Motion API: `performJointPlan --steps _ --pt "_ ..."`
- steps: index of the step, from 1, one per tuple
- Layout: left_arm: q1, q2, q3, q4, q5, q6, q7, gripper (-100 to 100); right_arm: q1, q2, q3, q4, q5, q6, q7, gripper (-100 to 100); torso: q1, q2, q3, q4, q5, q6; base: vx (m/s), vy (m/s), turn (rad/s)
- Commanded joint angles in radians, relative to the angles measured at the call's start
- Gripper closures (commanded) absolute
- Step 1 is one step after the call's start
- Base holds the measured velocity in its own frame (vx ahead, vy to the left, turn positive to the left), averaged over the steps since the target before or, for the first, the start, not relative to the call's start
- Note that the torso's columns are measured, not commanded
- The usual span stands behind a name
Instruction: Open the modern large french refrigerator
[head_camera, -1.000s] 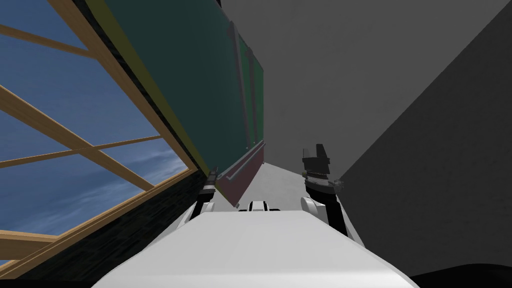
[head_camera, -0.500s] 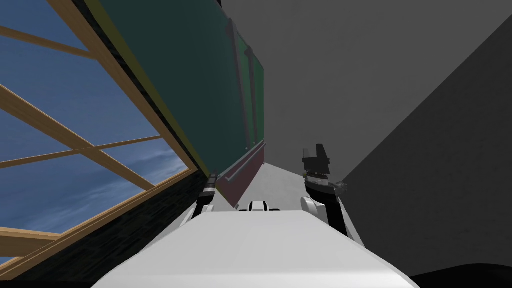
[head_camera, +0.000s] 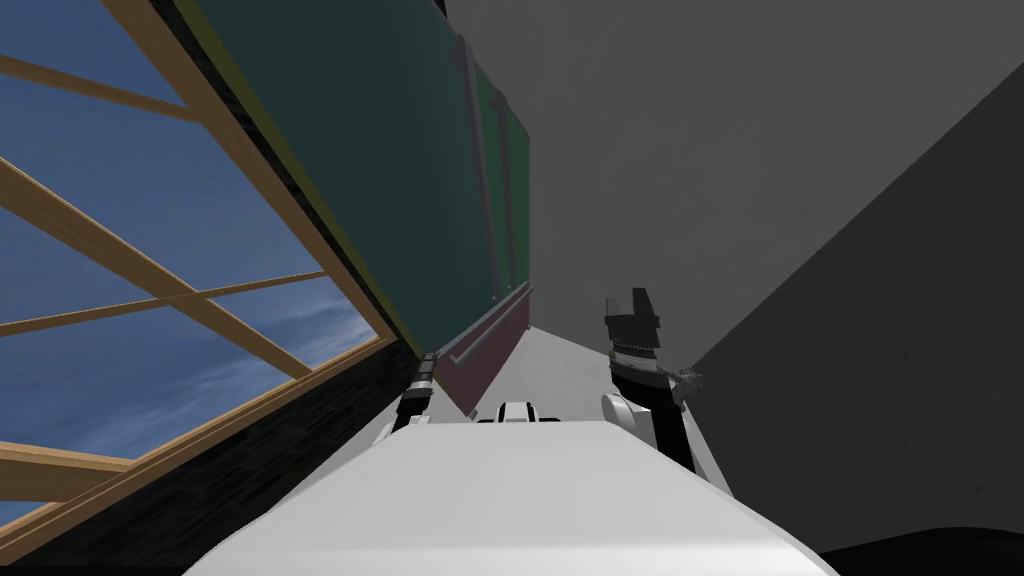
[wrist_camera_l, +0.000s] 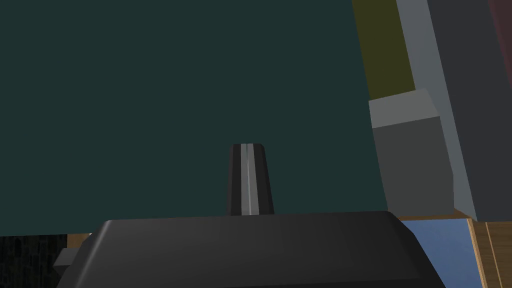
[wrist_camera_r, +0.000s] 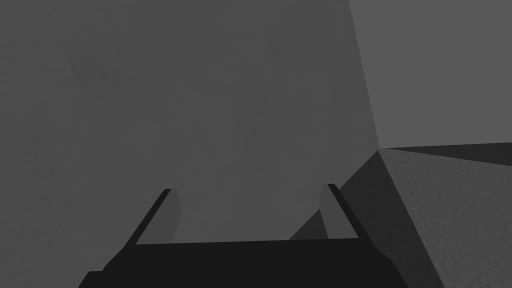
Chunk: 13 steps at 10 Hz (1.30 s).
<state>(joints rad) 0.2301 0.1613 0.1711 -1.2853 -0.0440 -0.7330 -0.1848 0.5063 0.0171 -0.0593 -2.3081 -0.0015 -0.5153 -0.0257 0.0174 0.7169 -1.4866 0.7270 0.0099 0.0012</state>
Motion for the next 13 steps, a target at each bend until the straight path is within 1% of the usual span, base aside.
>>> performJointPlan --steps 1,2,3,4,5,6,8,9,11,12,13 --pt "0.001 -0.002 0.006 0.055 0.0 0.002 0.0 -100 0.0 0.0 0.0 0.0 0.0 0.0 0.0 0 0.0 0.0 0.0 0.0 0.0 0.001 0.014 -0.014 -0.004" --pt "-0.008 -0.011 0.011 0.085 -0.003 -0.015 -0.002 -100 0.0 0.0 0.0 0.0 0.0 0.0 0.0 0 0.0 0.001 0.0 0.001 0.0 0.001 0.031 -0.01 0.042" --pt "-0.008 -0.011 0.011 0.101 -0.003 -0.015 -0.002 -100 0.0 0.0 0.0 0.0 0.0 0.0 0.0 0 -0.001 0.001 0.001 0.001 -0.001 0.0 0.029 -0.012 0.023" --pt "-0.008 -0.011 0.011 0.101 -0.003 -0.015 -0.002 -100 0.0 0.0 0.0 0.0 0.0 0.0 0.0 0 -0.001 0.001 0.001 0.0 0.0 0.0 0.004 -0.009 -0.001" --pt "-0.017 -0.021 0.016 0.125 -0.006 -0.03 -0.003 -100 0.0 0.0 0.0 0.0 0.0 0.0 0.0 0 0.001 0.001 0.001 0.0 0.0 0.0 0.015 -0.021 0.038" --pt "-0.017 -0.021 0.016 0.14 -0.006 -0.03 -0.003 -100 0.0 0.0 0.0 0.0 0.0 0.0 0.0 0 -0.001 0.001 0.001 0.001 -0.001 0.0 0.02 -0.02 0.026" --pt "-0.017 -0.021 0.016 0.146 -0.006 -0.03 -0.003 -100 0.0 0.0 0.0 0.0 0.0 0.0 0.0 0 -0.002 0.003 0.002 0.002 -0.001 0.0 0.006 -0.005 -0.003" --pt "-0.026 -0.031 0.021 0.176 -0.009 -0.045 -0.005 -100 0.0 0.0 0.0 0.0 0.0 0.0 0.0 0 -0.002 0.004 0.003 0.003 -0.002 0.0 0.016 -0.008 0.034" --pt "-0.026 -0.031 0.021 0.189 -0.009 -0.045 -0.005 -100 0.0 0.0 0.0 0.0 0.0 0.0 0.0 0 -0.004 0.004 0.003 0.001 -0.001 0.0 0.018 -0.008 0.023" --pt "-0.034 -0.043 0.026 0.219 -0.012 -0.06 -0.006 -100 0.0 0.0 0.0 0.0 0.0 0.0 0.0 0 -0.003 0.003 0.003 0.0 0.0 0.001 0.018 -0.015 0.049" --pt "-0.034 -0.043 0.026 0.229 -0.012 -0.06 -0.006 -100 0.0 0.0 0.0 0.0 0.0 0.0 0.0 0 -0.003 0.0 0.001 -0.002 0.002 0.002 0.027 -0.012 0.017"
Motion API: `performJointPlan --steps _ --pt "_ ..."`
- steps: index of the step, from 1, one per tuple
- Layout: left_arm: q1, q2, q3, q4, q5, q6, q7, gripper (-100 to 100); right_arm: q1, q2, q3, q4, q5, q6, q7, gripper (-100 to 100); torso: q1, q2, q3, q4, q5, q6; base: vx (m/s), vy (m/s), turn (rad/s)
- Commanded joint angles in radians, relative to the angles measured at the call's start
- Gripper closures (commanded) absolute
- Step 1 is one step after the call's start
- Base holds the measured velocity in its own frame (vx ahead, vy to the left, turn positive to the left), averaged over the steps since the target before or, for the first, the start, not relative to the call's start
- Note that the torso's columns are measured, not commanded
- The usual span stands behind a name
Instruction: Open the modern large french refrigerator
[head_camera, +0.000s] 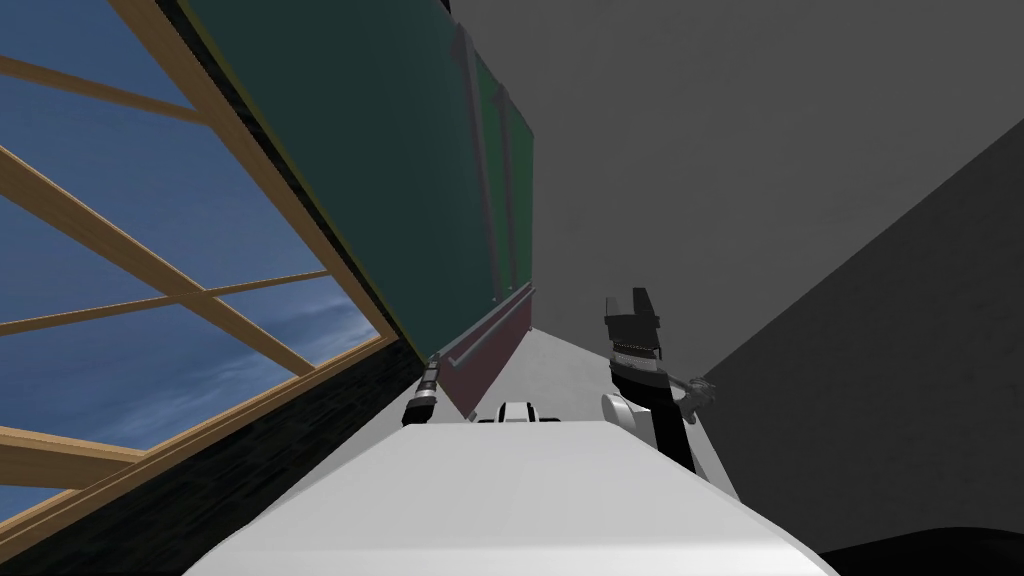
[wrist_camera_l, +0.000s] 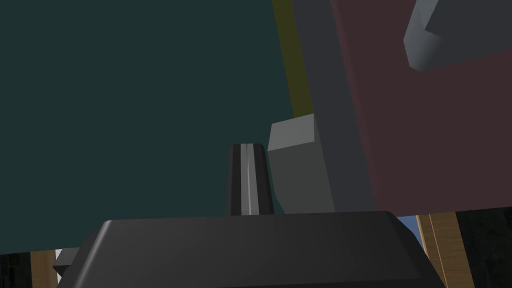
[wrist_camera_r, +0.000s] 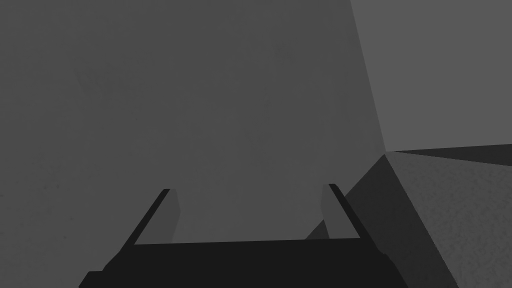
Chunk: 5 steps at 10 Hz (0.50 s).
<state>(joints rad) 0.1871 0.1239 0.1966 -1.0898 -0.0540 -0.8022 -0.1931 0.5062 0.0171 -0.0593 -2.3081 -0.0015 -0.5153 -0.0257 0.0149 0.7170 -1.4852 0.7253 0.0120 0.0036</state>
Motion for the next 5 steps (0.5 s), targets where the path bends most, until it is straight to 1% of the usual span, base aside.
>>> performJointPlan --steps 1,3,5 --pt "0.001 -0.018 0.005 0.062 -0.004 -0.004 0.001 -100 0.0 0.0 0.0 0.0 0.0 0.0 0.0 0 0.0 -0.001 -0.001 -0.003 0.002 0.0 0.03 -0.01 0.031" --pt "0.001 -0.018 0.005 0.072 -0.004 -0.004 0.001 -100 0.0 0.0 0.0 0.0 0.0 0.0 0.0 0 0.001 -0.001 0.0 -0.008 0.007 0.0 0.02 -0.01 0.012" --pt "0.001 -0.018 0.005 0.072 -0.004 -0.004 0.001 -100 0.0 0.0 0.0 0.0 0.0 0.0 0.0 0 0.004 -0.005 -0.001 -0.008 0.009 0.003 -0.01 0.001 0.009"
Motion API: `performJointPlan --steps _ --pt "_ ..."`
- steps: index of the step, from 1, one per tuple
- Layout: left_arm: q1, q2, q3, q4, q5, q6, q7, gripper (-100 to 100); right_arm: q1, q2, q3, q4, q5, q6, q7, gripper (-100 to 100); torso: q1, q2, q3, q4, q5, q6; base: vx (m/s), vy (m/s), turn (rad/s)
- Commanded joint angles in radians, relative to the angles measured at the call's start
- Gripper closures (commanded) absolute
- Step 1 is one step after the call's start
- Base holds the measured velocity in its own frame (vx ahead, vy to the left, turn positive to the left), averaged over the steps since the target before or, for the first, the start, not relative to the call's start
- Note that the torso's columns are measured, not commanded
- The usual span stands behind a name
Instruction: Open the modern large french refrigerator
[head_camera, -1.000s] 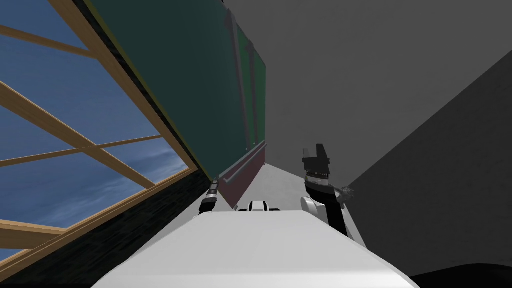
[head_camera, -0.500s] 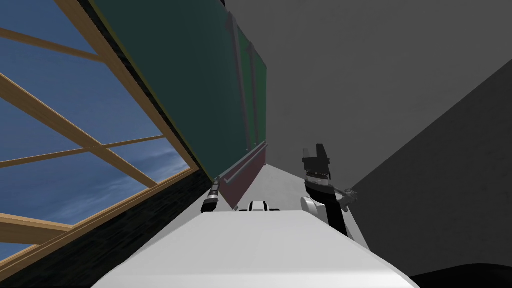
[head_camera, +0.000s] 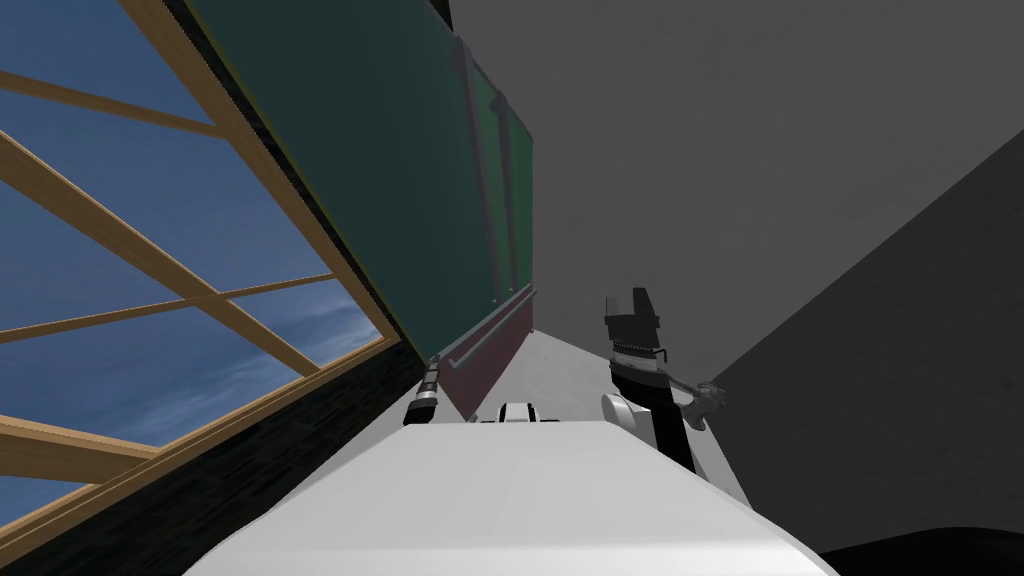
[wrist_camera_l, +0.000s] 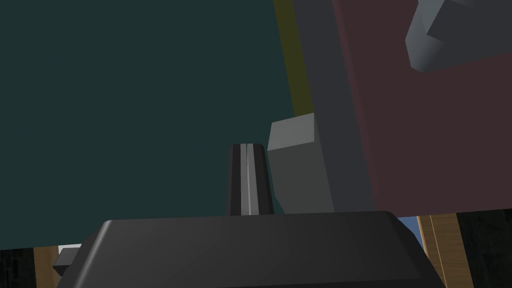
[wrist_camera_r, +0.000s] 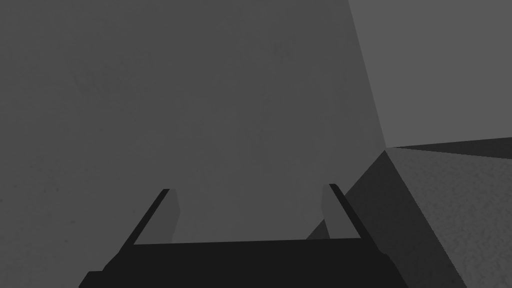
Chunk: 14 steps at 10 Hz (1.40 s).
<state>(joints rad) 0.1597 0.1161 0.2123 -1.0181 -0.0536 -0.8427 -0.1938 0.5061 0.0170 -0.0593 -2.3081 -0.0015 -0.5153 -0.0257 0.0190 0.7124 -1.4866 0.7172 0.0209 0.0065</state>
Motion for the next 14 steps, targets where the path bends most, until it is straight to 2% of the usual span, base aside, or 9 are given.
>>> performJointPlan --steps 1,4,5,7,14 --pt "0.029 -0.01 -0.011 0.0 -0.005 0.037 0.002 -100 0.0 0.0 0.0 0.0 0.0 0.0 0.0 0 -0.001 -0.001 -0.001 0.0 0.0 0.0 0.001 0.008 -0.023" --pt "0.029 -0.01 -0.011 0.0 -0.005 0.037 0.002 -100 0.0 0.0 0.0 0.0 0.0 0.0 0.0 0 -0.002 0.0 -0.001 0.0 -0.001 -0.001 0.001 0.002 0.005" --pt "0.022 -0.024 -0.007 0.028 -0.007 0.024 0.001 -100 0.0 0.0 0.0 0.0 0.0 0.0 0.0 0 -0.002 0.0 -0.001 0.001 -0.002 -0.001 0.022 -0.009 0.015" --pt "0.022 -0.024 -0.007 0.036 -0.007 0.024 0.001 -100 0.0 0.0 0.0 0.0 0.0 0.0 0.0 0 -0.002 0.0 -0.001 -0.002 0.001 -0.001 0.016 -0.01 0.024" --pt "0.022 -0.024 -0.007 0.036 -0.007 0.024 0.001 -100 0.0 0.0 0.0 0.0 0.0 0.0 0.0 0 -0.001 -0.001 -0.001 -0.003 0.001 -0.002 -0.001 0.0 0.0"
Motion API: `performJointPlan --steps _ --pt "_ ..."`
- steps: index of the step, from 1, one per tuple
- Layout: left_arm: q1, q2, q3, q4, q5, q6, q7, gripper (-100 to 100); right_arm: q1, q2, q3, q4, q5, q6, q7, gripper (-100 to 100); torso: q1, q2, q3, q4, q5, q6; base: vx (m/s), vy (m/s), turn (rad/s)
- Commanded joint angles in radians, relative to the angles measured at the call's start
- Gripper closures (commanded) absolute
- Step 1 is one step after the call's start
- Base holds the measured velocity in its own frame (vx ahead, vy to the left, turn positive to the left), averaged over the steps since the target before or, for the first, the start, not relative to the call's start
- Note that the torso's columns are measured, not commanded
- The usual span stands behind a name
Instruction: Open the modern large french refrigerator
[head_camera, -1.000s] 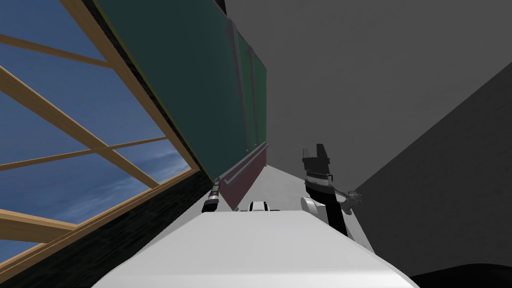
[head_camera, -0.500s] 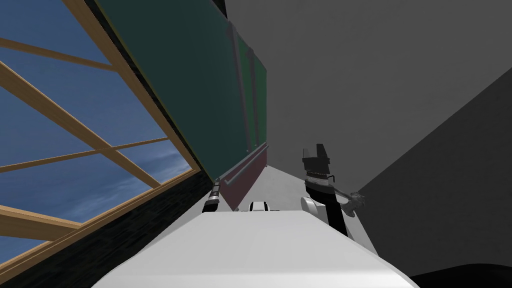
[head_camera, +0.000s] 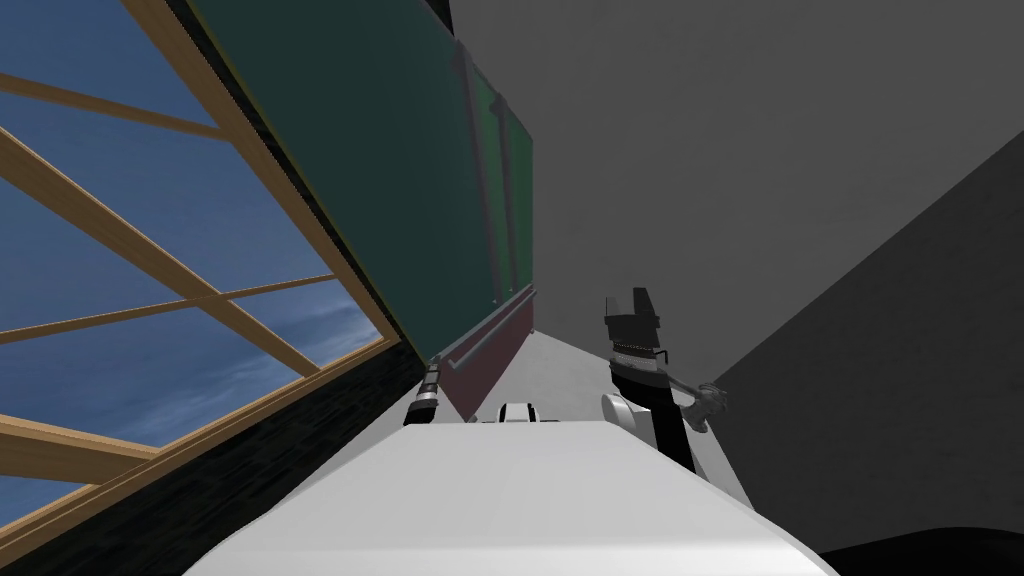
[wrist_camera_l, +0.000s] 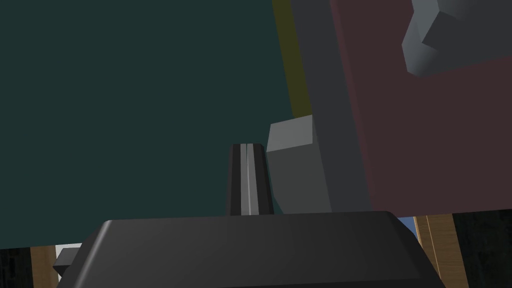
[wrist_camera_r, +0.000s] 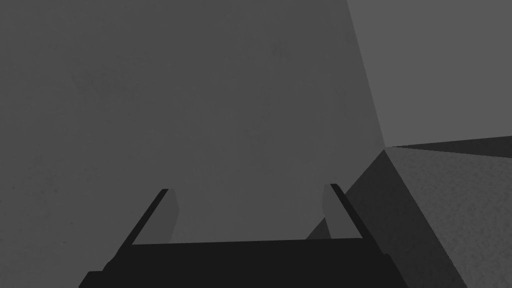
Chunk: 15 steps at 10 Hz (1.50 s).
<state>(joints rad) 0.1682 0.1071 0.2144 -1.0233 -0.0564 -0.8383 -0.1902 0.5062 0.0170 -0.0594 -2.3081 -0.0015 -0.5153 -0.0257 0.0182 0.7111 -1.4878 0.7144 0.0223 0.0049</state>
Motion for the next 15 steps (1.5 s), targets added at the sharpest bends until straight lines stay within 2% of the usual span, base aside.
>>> performJointPlan --steps 1,3,15 --pt "-0.018 0.003 0.0 0.049 0.008 0.017 0.001 -100 0.0 0.0 0.0 0.0 0.0 0.0 0.0 0 0.0 -0.001 0.0 -0.001 0.002 0.002 -0.007 -0.052 0.055" --pt "-0.018 0.003 0.0 0.049 0.008 0.017 0.001 -100 0.0 0.0 0.0 0.0 0.0 0.0 0.0 0 -0.002 -0.001 -0.001 0.003 -0.003 0.001 -0.002 -0.047 0.029" --pt "-0.02 0.004 -0.001 0.056 0.009 0.023 0.003 -100 0.0 0.0 0.0 0.0 0.0 0.0 0.0 0 -0.001 -0.001 -0.001 0.003 -0.002 0.003 0.0 -0.001 0.001"
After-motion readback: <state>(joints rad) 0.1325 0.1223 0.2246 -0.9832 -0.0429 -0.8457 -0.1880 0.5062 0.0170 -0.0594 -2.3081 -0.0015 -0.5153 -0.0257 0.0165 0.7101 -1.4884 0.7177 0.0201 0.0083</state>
